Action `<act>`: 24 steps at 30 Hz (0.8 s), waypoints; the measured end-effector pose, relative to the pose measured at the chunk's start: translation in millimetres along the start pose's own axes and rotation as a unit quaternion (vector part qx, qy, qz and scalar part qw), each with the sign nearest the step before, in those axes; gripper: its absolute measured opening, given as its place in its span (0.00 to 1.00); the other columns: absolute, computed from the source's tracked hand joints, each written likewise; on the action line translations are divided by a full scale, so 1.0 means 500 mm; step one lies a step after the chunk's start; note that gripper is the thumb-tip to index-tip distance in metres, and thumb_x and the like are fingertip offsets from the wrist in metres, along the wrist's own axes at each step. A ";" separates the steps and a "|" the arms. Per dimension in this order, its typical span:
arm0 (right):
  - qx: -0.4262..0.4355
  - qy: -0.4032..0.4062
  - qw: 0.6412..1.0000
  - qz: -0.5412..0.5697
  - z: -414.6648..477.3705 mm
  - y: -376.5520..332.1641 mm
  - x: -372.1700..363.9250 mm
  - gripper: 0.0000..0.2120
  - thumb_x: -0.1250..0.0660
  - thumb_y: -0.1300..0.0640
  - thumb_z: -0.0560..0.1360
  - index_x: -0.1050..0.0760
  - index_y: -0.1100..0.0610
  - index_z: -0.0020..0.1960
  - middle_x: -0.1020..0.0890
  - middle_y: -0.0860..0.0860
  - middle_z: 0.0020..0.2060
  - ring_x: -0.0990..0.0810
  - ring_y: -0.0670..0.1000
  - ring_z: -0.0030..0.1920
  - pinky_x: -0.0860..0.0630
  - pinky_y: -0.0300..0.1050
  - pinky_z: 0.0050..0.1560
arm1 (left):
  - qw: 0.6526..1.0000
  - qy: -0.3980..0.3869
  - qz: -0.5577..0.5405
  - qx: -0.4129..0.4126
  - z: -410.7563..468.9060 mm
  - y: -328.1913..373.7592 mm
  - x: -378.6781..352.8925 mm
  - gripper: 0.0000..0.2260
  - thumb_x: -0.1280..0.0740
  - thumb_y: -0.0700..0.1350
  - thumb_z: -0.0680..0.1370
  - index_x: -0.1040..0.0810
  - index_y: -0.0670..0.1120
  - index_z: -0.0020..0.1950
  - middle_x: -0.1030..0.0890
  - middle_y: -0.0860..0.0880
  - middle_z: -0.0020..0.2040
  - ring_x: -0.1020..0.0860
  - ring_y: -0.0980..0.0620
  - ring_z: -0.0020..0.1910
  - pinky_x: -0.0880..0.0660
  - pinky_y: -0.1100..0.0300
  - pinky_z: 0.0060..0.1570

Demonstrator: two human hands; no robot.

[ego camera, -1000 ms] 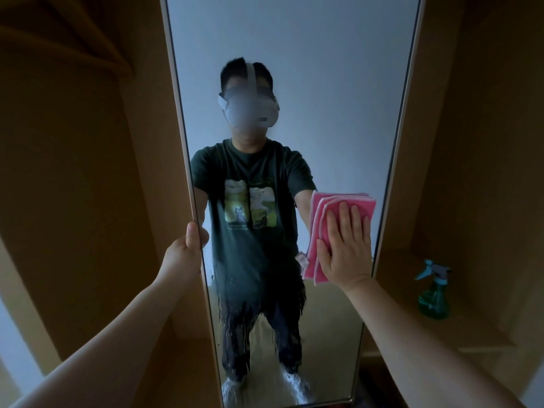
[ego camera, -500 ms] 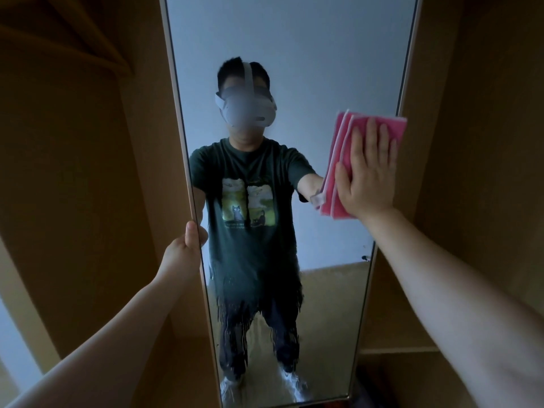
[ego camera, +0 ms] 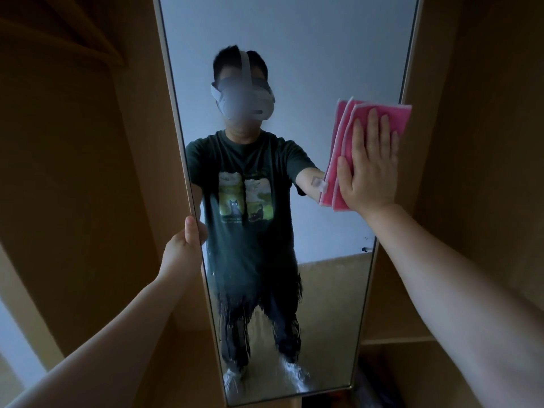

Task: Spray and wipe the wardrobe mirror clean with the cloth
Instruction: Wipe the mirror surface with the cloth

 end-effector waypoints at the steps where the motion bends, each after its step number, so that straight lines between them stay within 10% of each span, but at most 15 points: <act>1: 0.000 -0.003 1.000 0.001 -0.011 0.001 -0.004 0.29 0.55 0.44 0.82 0.53 0.56 0.79 0.43 0.60 0.77 0.47 0.61 0.77 0.57 0.54 0.77 | 1.000 0.003 -0.002 -0.003 0.000 0.000 0.001 0.32 0.57 0.63 0.80 0.22 0.43 0.44 0.22 0.49 0.35 0.24 0.50 0.34 0.29 0.59 0.32; 24: -0.023 -0.078 0.997 0.014 -0.295 -0.022 -0.066 0.30 0.54 0.44 0.82 0.56 0.56 0.79 0.46 0.61 0.77 0.56 0.58 0.78 0.58 0.57 0.77 | 0.990 0.003 -0.123 0.068 -0.023 -0.048 -0.030 0.25 0.52 0.65 0.79 0.22 0.53 0.39 0.19 0.58 0.35 0.22 0.65 0.37 0.31 0.67 0.39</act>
Point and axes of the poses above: each hand's wrist, its own z-axis towards the middle knuckle, its own x-axis out of the back of the hand, y = z × x, the point moved 7 cm from there along z, towards the middle knuckle
